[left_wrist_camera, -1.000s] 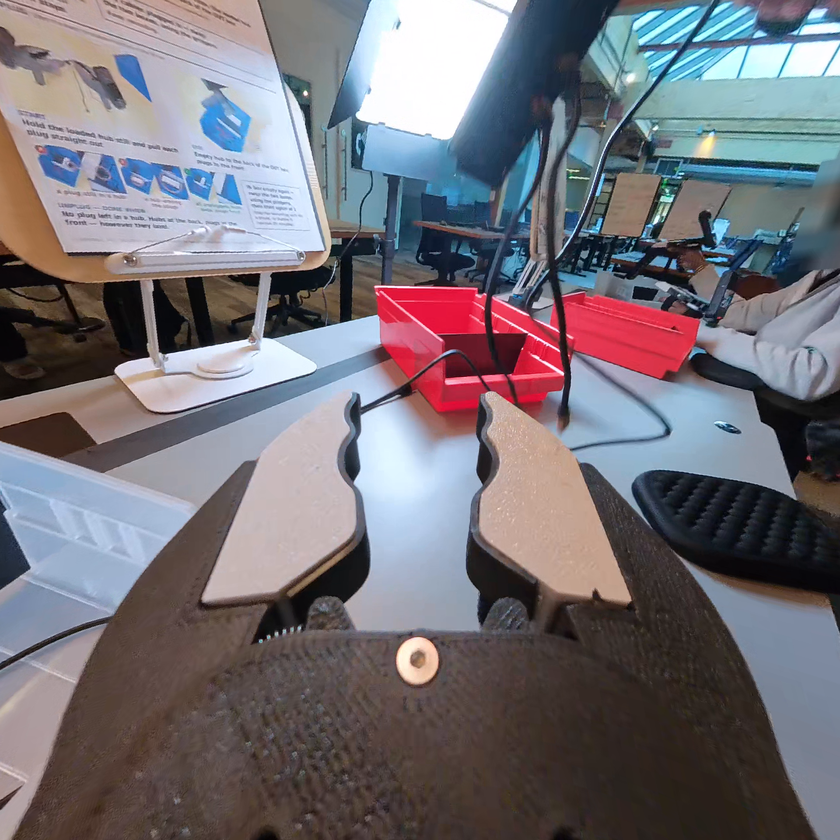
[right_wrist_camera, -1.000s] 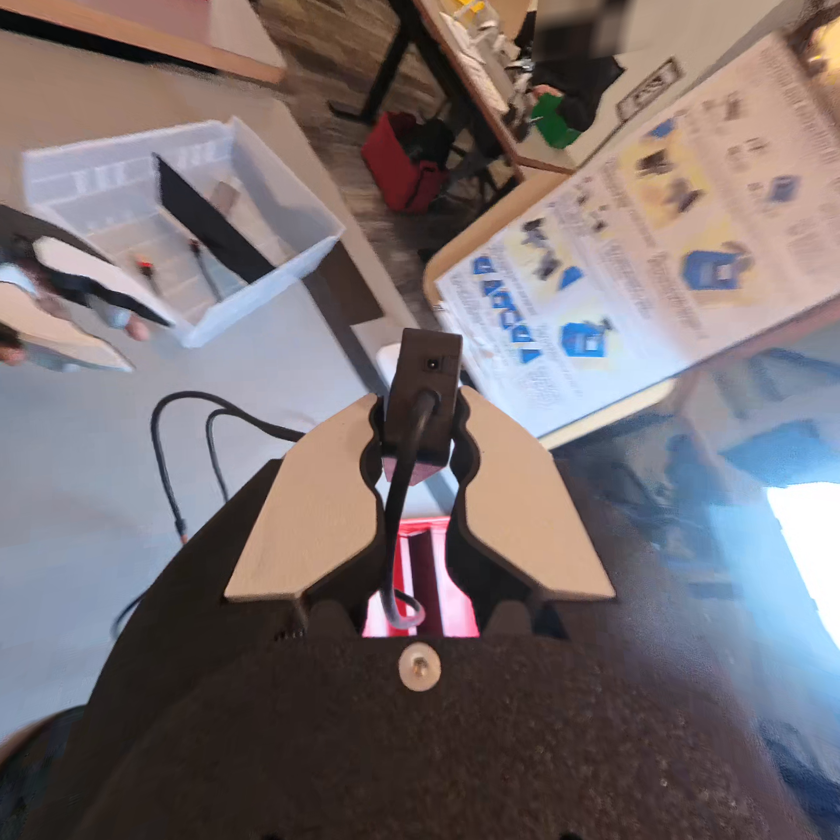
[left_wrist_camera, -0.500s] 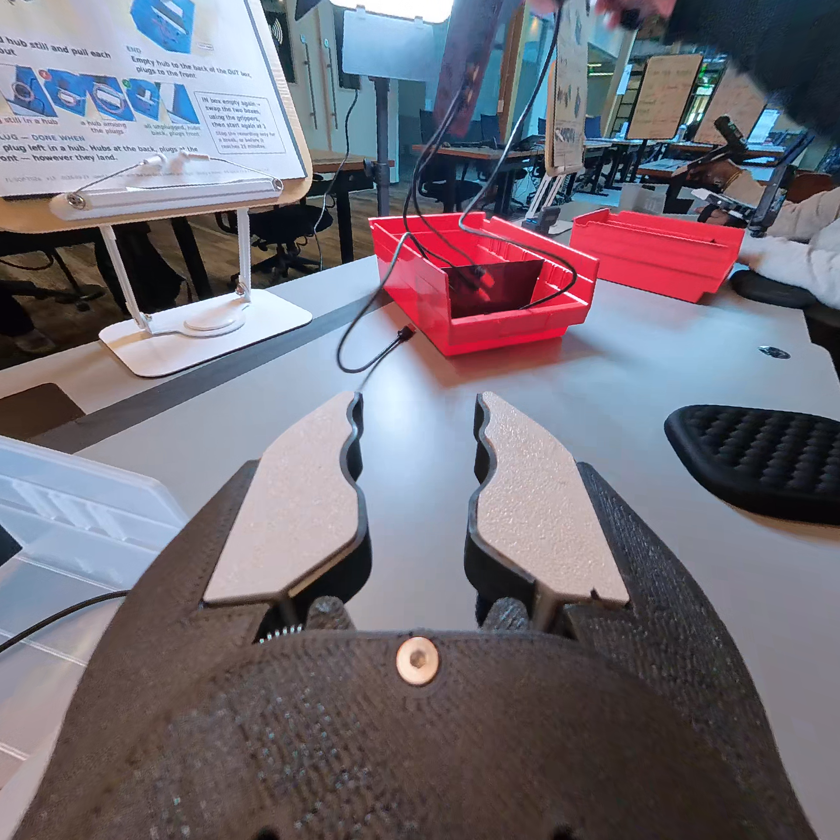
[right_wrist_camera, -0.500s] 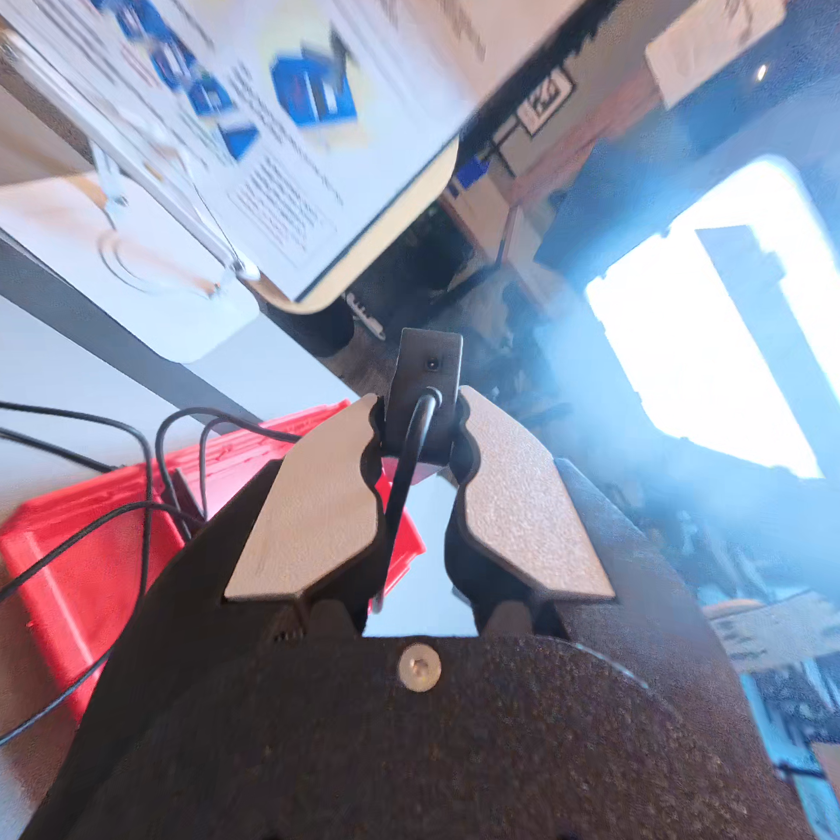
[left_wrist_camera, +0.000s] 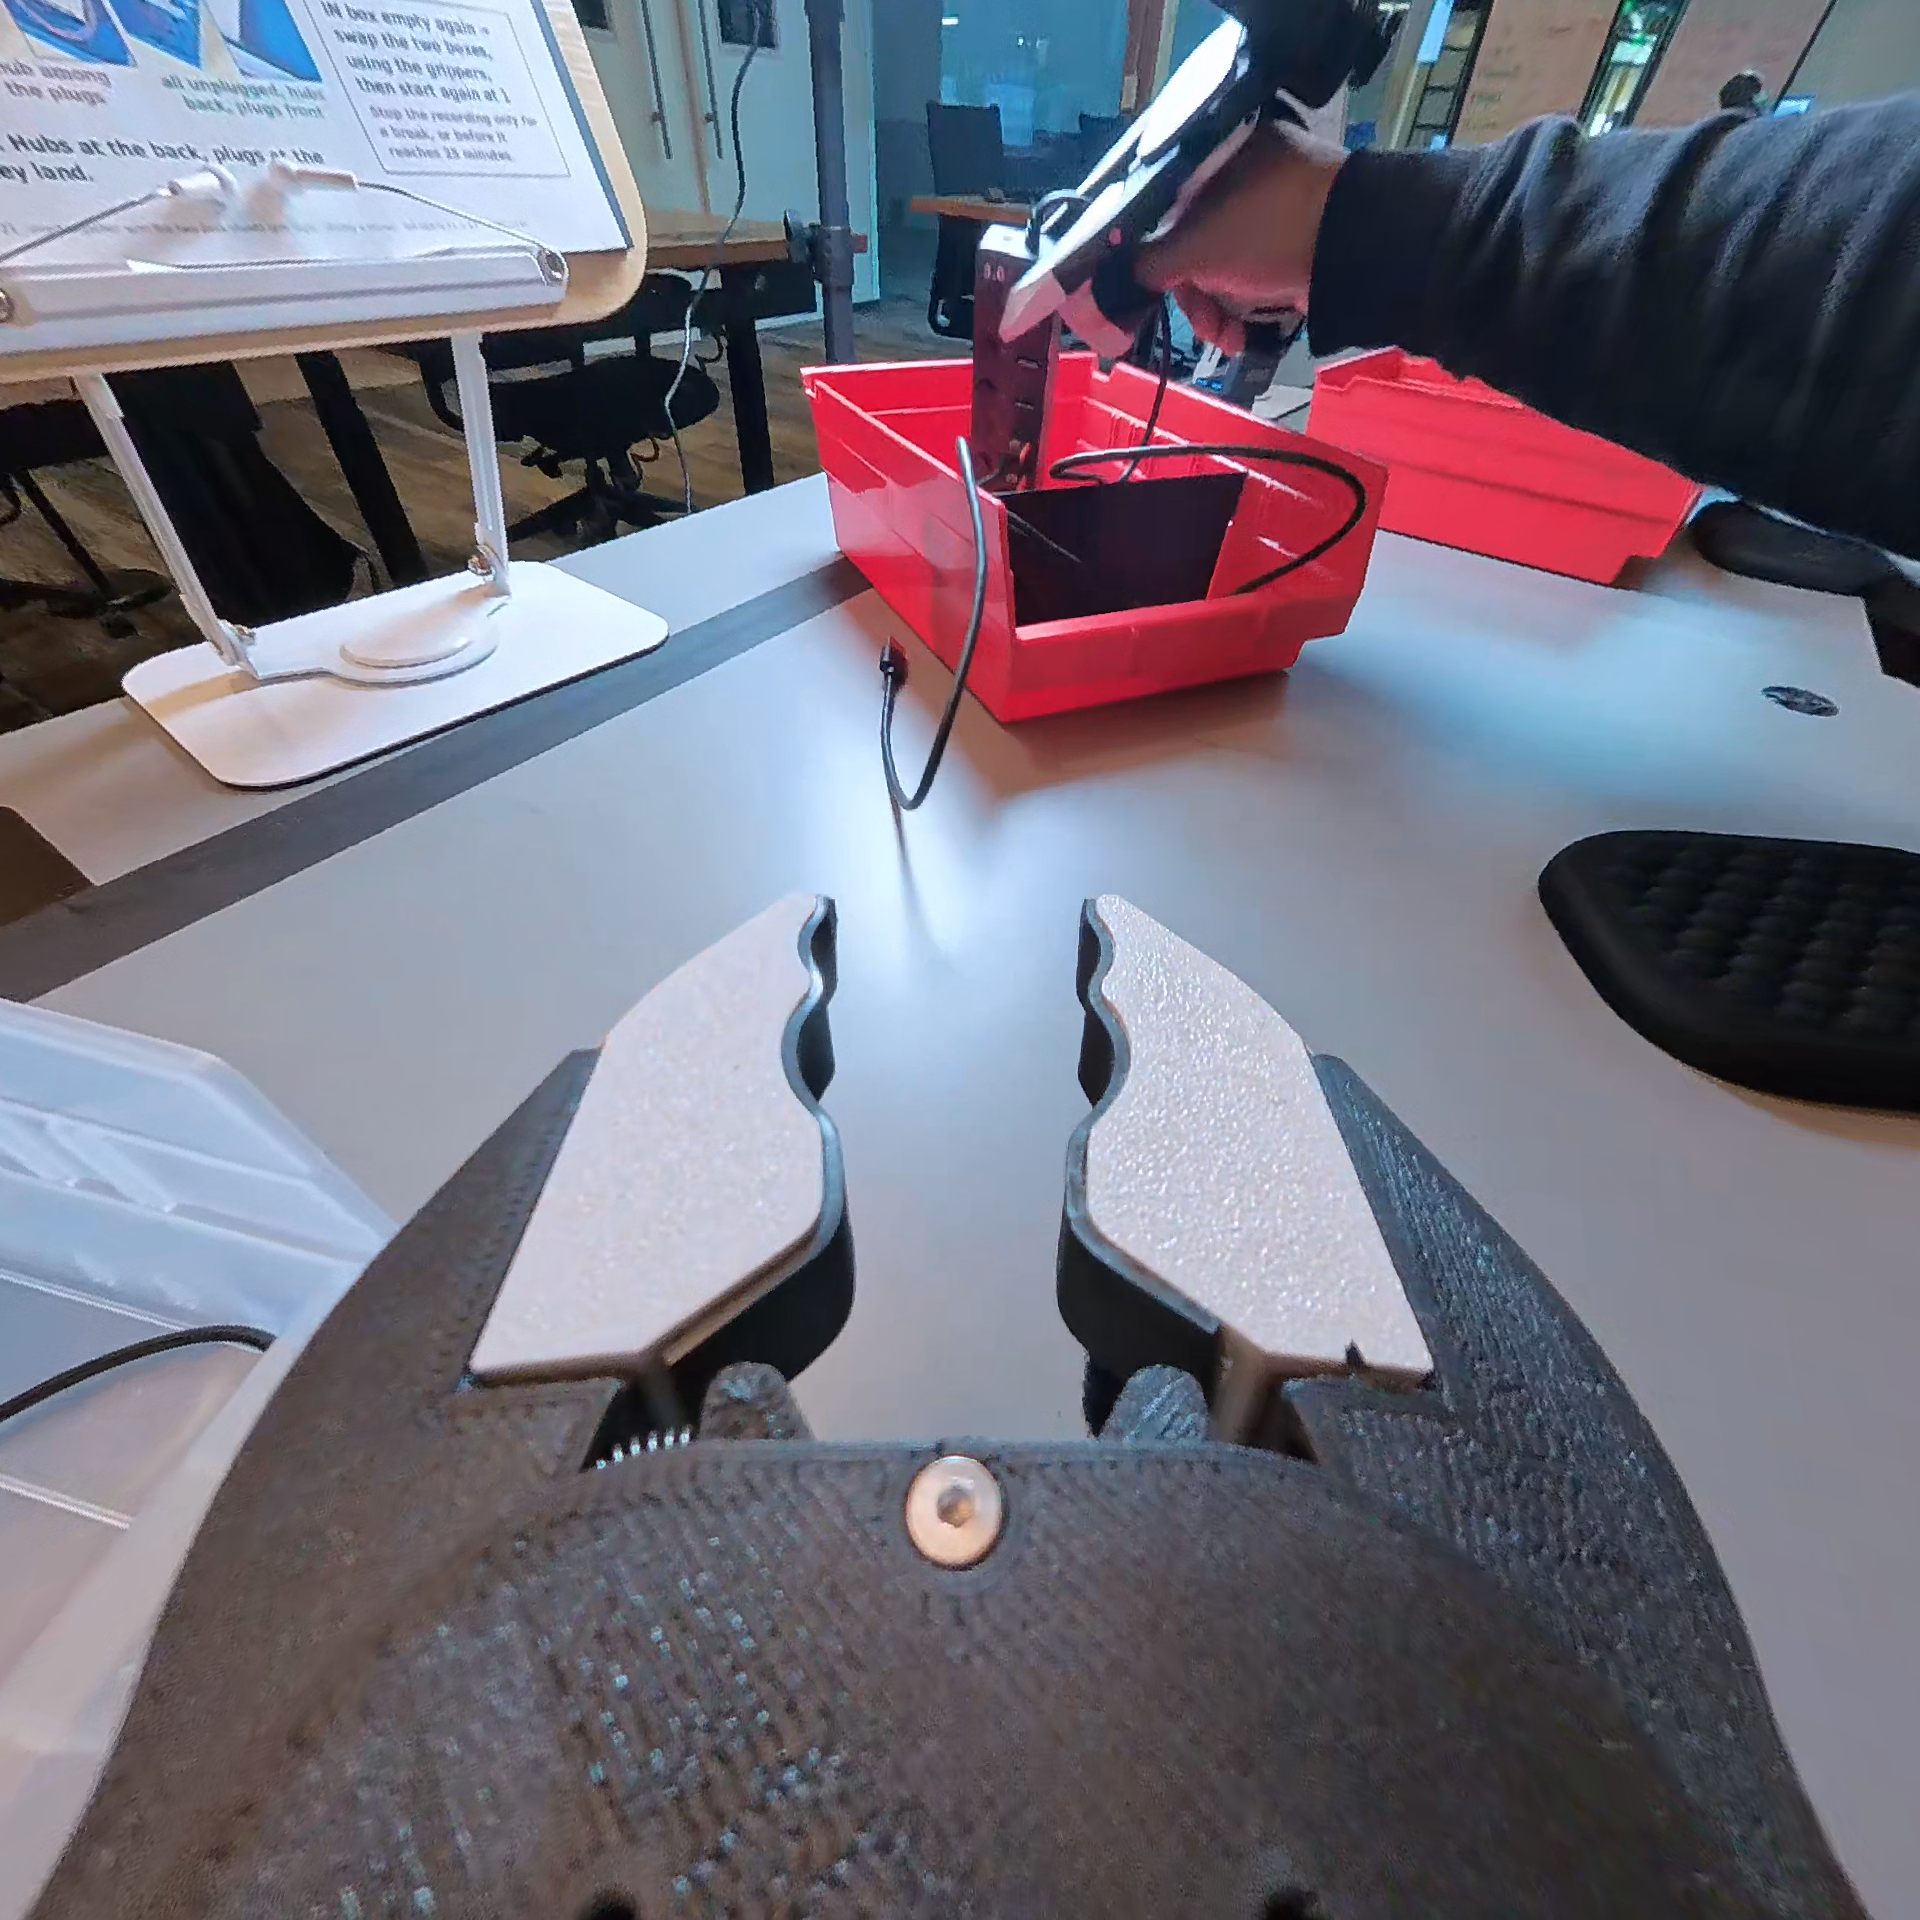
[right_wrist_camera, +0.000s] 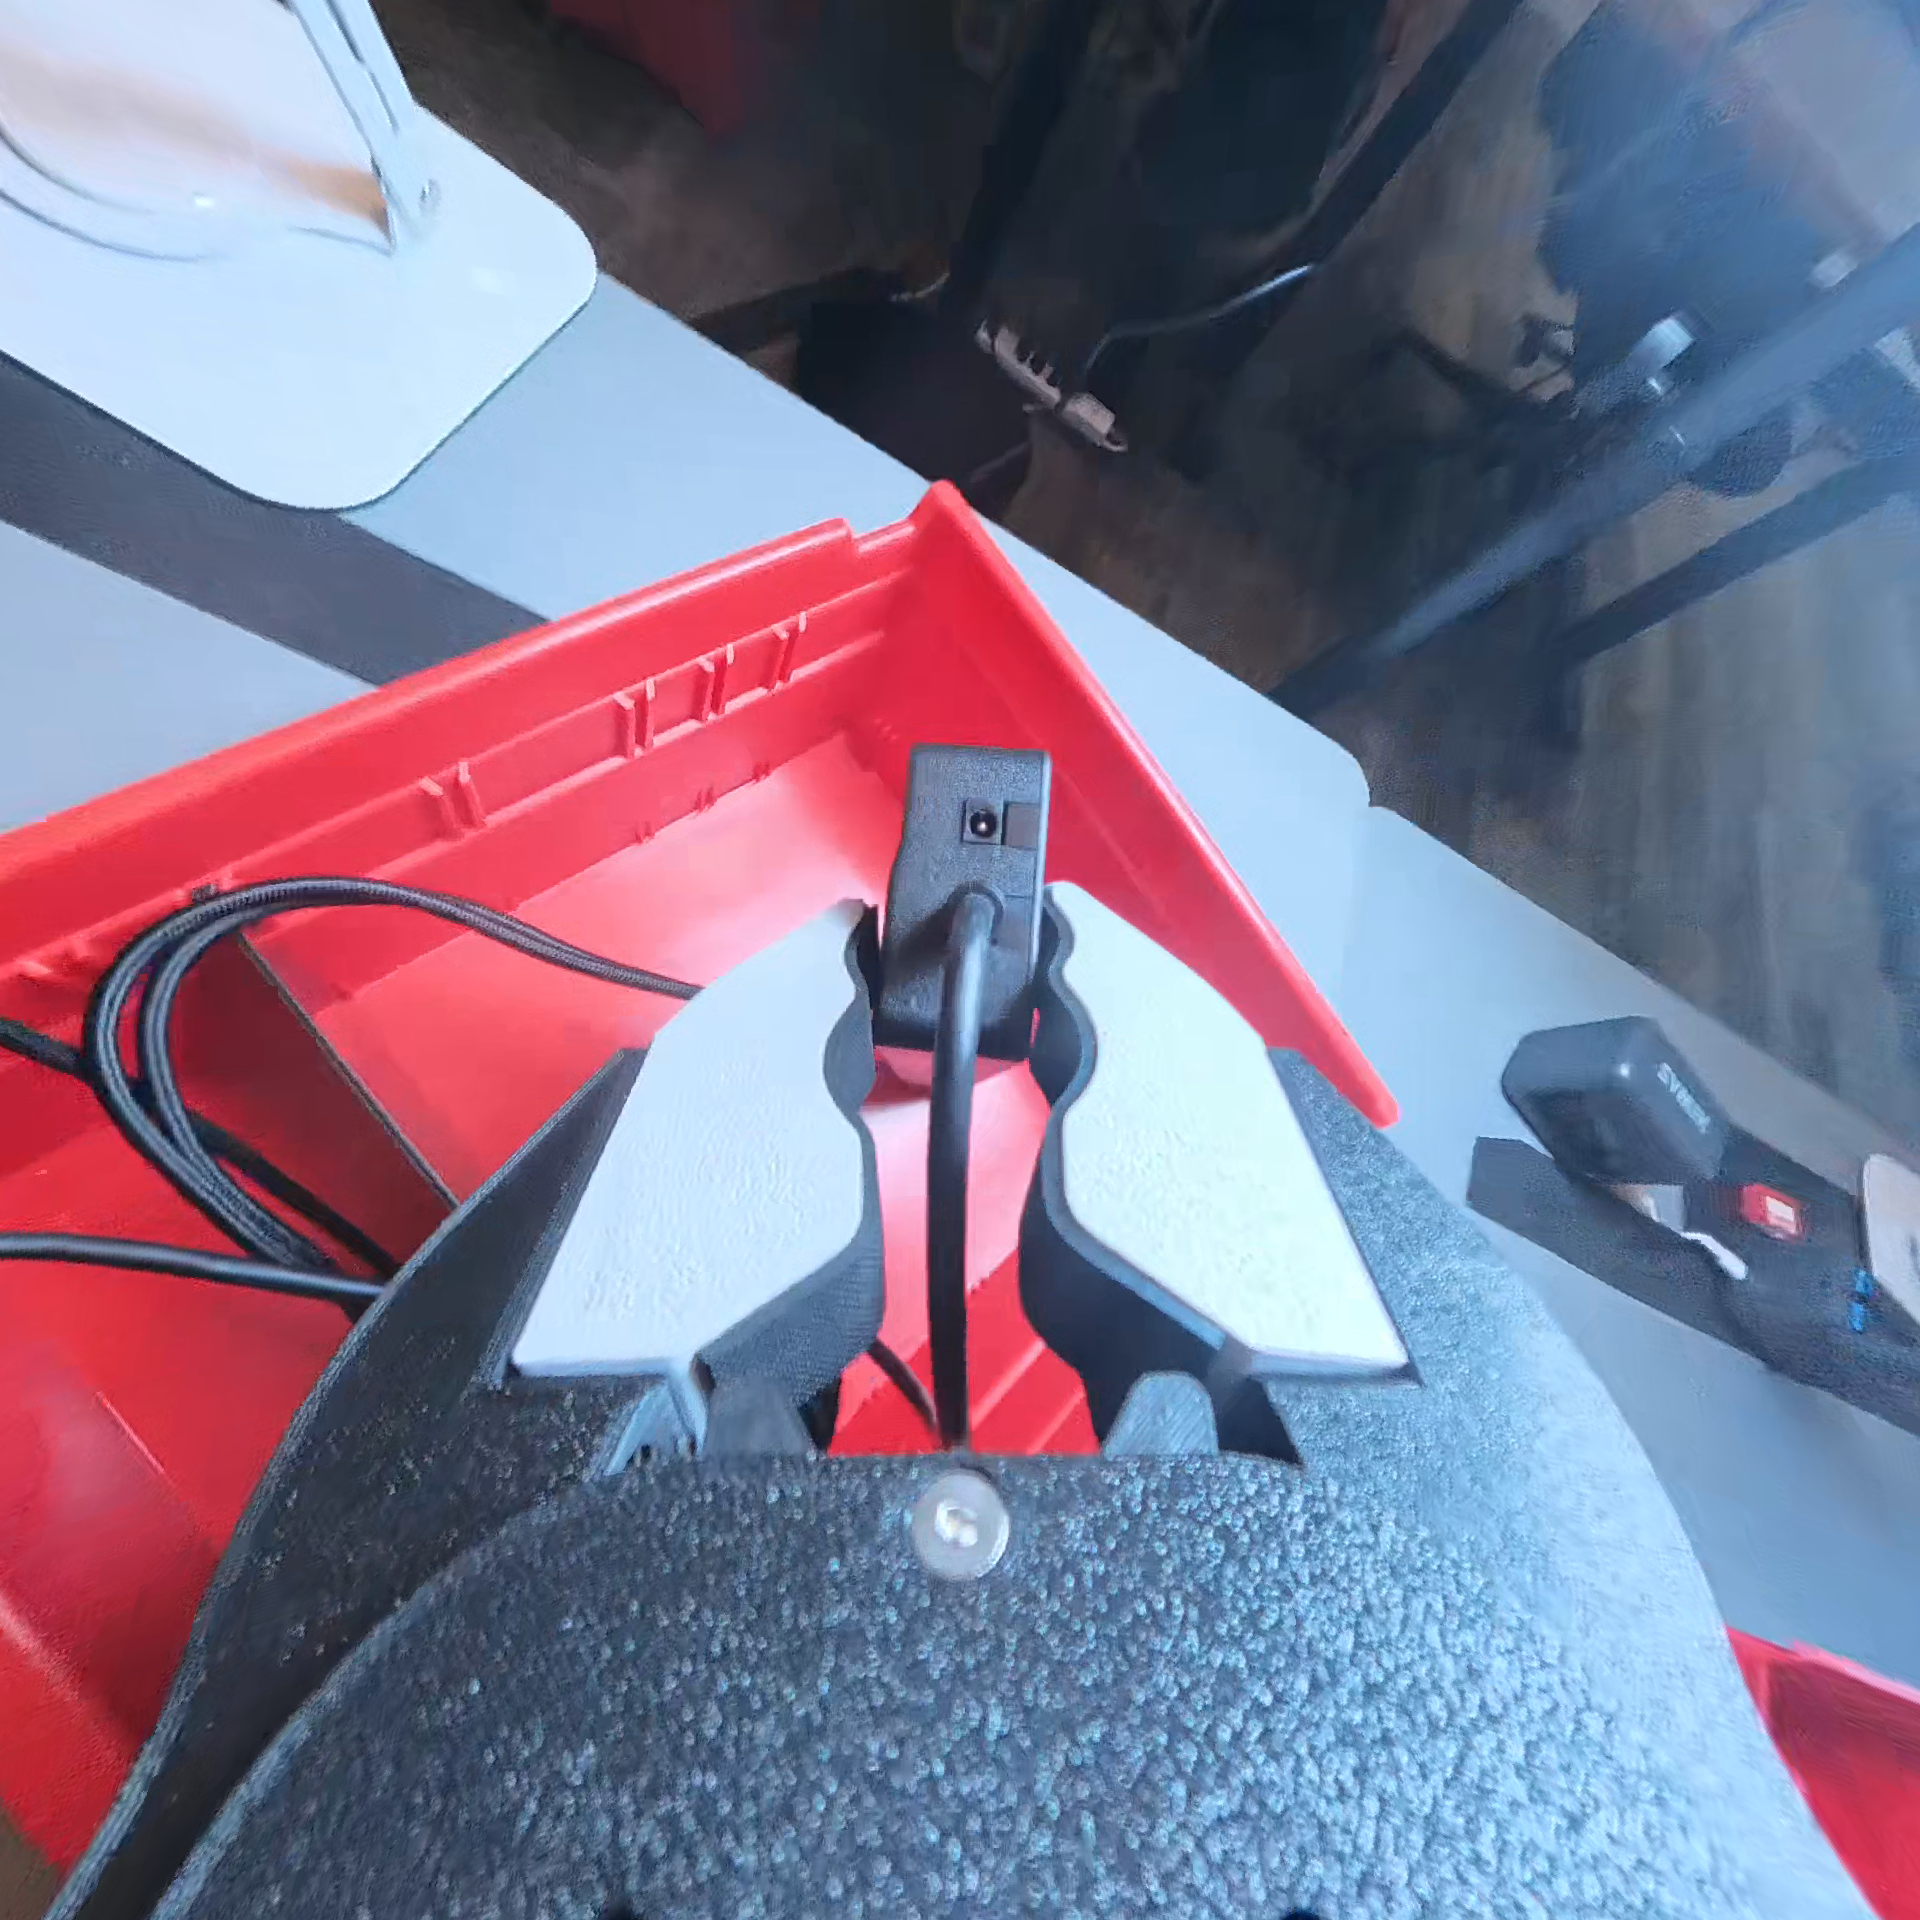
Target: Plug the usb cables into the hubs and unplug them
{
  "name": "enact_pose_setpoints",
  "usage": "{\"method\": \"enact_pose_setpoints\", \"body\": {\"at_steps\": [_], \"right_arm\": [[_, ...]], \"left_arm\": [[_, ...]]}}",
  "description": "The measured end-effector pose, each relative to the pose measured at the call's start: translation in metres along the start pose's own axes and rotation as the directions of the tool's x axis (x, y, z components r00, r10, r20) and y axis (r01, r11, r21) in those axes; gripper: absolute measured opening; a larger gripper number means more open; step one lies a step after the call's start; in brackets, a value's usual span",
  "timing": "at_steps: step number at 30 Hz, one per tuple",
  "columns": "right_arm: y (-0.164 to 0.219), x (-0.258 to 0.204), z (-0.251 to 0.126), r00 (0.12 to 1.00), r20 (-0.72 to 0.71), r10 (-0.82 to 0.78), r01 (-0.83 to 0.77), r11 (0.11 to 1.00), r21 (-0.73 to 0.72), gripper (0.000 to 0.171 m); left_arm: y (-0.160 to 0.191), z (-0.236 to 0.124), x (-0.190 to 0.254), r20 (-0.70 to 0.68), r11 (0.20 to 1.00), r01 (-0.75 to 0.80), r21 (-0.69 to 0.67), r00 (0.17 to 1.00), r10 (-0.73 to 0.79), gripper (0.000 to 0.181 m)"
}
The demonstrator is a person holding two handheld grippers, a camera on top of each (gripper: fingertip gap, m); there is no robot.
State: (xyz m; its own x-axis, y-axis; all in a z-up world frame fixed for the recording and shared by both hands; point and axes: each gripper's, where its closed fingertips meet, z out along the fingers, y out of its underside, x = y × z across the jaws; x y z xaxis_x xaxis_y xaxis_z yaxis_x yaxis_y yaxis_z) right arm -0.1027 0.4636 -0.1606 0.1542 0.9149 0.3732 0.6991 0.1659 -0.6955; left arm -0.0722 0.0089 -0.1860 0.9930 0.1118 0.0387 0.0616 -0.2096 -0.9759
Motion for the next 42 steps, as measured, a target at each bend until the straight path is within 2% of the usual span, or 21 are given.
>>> {"method": "enact_pose_setpoints", "body": {"at_steps": [2, 5, 8, 10, 12, 14, 16, 17, 20, 22, 24, 27, 30, 36, 42], "right_arm": [[-0.002, 0.012, 0.0, 0.999, -0.048, -0.016, 0.015, 1.0, -0.013, 0.028], [-0.015, 0.037, -0.014, 0.99, -0.133, -0.044, 0.042, 0.999, -0.016, 0.052], [-0.042, 0.058, -0.045, 0.985, -0.175, -0.005, 0.014, 0.999, 0.051, 0.055], [-0.058, 0.056, -0.067, 0.988, -0.156, -0.019, 0.032, 0.996, 0.08, 0.055], [-0.067, 0.031, -0.082, 0.996, -0.066, -0.056, 0.062, 0.994, 0.088, 0.052], [-0.063, -0.016, -0.091, 0.991, 0.094, -0.101, 0.096, 0.994, 0.053, 0.052], [-0.042, -0.071, -0.092, 0.952, 0.253, -0.175, 0.189, 0.982, -0.031, 0.053], [-0.028, -0.092, -0.089, 0.93, 0.287, -0.23, 0.262, 0.962, -0.079, 0.056], [0.018, -0.133, -0.064, 0.88, 0.31, -0.36, 0.435, 0.874, -0.219, 0.061], [0.036, -0.149, -0.043, 0.873, 0.295, -0.388, 0.467, 0.84, -0.277, 0.064], [0.04, -0.151, -0.024, 0.876, 0.22, -0.429, 0.48, 0.821, -0.31, 0.064], [0.032, -0.137, -0.004, 0.881, 0.07, -0.469, 0.463, 0.82, -0.337, 0.056], [0.021, -0.122, -0.001, 0.852, -0.027, -0.522, 0.487, 0.811, -0.325, 0.02], [-0.015, -0.108, -0.034, 0.905, 0.005, -0.425, 0.417, 0.887, -0.199, 0.01], [-0.055, -0.053, -0.055, 0.96, -0.01, -0.281, 0.279, 0.957, -0.08, 0.009]], "left_arm": [[0.004, 0.002, 0.0, 0.001, 1.0, -0.003, -0.015, 1.0, 0.003, 0.044], [0.006, 0.003, 0.0, -0.002, 1.0, 0.0, -0.026, 1.0, 0.0, 0.044], [0.006, 0.003, 0.0, -0.004, 1.0, 0.004, -0.026, 1.0, -0.004, 0.044], [0.007, 0.003, 0.001, -0.007, 1.0, 0.006, -0.03, 1.0, -0.006, 0.044], [0.006, 0.003, 0.003, -0.01, 1.0, 0.002, -0.029, 1.0, -0.002, 0.044], [0.005, 0.004, 0.005, -0.015, 1.0, -0.004, -0.028, 1.0, 0.004, 0.044], [0.004, 0.004, 0.007, -0.018, 1.0, -0.011, -0.028, 1.0, 0.011, 0.044], [0.004, 0.003, 0.007, -0.018, 1.0, -0.015, -0.027, 1.0, 0.014, 0.044], [0.003, 0.002, 0.009, -0.019, 0.999, -0.02, -0.026, 1.0, 0.019, 0.043], [0.003, 0.001, 0.008, -0.016, 0.999, -0.023, -0.026, 1.0, 0.022, 0.043], [0.004, 0.001, 0.007, -0.012, 0.999, -0.023, -0.031, 1.0, 0.023, 0.043], [0.006, 0.001, 0.004, -0.009, 0.999, -0.015, -0.037, 1.0, 0.015, 0.042], [0.007, 0.0, 0.003, -0.002, 0.999, -0.016, -0.042, 1.0, 0.016, 0.041], [0.011, 0.003, 0.002, -0.007, 0.998, -0.008, -0.057, 1.0, 0.008, 0.04], [0.017, 0.006, 0.004, -0.009, 0.996, -0.017, -0.084, 1.0, 0.017, 0.039]]}}
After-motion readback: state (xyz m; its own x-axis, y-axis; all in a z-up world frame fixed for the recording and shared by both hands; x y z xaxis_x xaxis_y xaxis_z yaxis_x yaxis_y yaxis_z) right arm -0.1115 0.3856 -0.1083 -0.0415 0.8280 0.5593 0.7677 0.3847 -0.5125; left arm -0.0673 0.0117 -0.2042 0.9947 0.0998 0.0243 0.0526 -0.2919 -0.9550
